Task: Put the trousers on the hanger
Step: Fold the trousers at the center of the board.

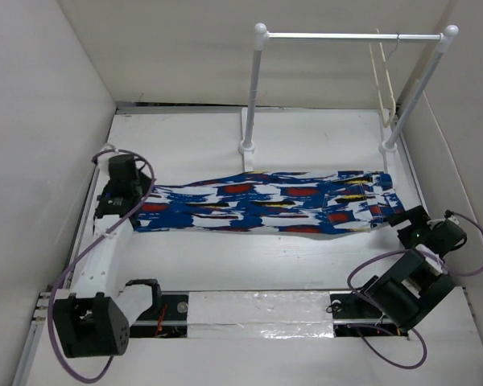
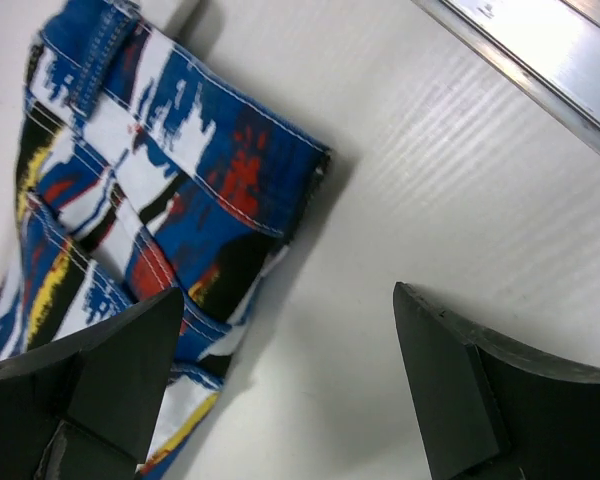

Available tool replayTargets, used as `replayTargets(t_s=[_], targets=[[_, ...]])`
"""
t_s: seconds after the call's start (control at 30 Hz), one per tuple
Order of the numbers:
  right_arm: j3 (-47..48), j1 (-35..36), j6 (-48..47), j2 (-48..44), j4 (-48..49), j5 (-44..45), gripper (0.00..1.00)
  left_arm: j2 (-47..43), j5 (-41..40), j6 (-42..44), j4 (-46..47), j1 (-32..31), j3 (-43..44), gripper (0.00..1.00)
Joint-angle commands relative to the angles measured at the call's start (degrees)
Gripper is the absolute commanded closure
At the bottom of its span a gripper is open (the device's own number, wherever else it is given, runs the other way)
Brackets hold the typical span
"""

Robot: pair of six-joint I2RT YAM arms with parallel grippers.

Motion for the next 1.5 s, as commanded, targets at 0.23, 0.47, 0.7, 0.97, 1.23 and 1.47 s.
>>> replayTargets(t_s=[0.23, 0.47, 0.7, 0.97, 1.23, 1.47], targets=[[1.7, 6.4, 10.1, 12.7, 19.3, -0.7, 0.14, 2.3, -9.3, -5.6, 13.2, -37.2, 0.1, 1.0], [3.8, 11.2, 13.3, 15.0, 21.9, 4.0, 0.68, 9.4, -20.2, -6.2, 17.9, -55.2, -1.2, 1.0], [3.6, 15.5, 9.4, 0.9, 18.8, -3.2, 1.0, 13.6, -22.7, -7.1, 20.1, -57.6, -4.0, 1.0], [7.6, 48.3, 2.5, -27.7, -1.9, 10.7, 1.0, 11.8, -21.9, -10.2, 24.4, -58.1, -11.7, 1.0], [23.3, 66.7, 1.5, -24.1, -7.8, 16.8, 1.0, 11.7, -20.6, -15.3, 27.6, -61.8, -18.9, 1.0], [33.2, 68.4, 1.7, -23.2, -9.6, 17.1, 1.0, 16.6, -22.3, -17.6, 29.5, -66.9, -17.4, 1.0]])
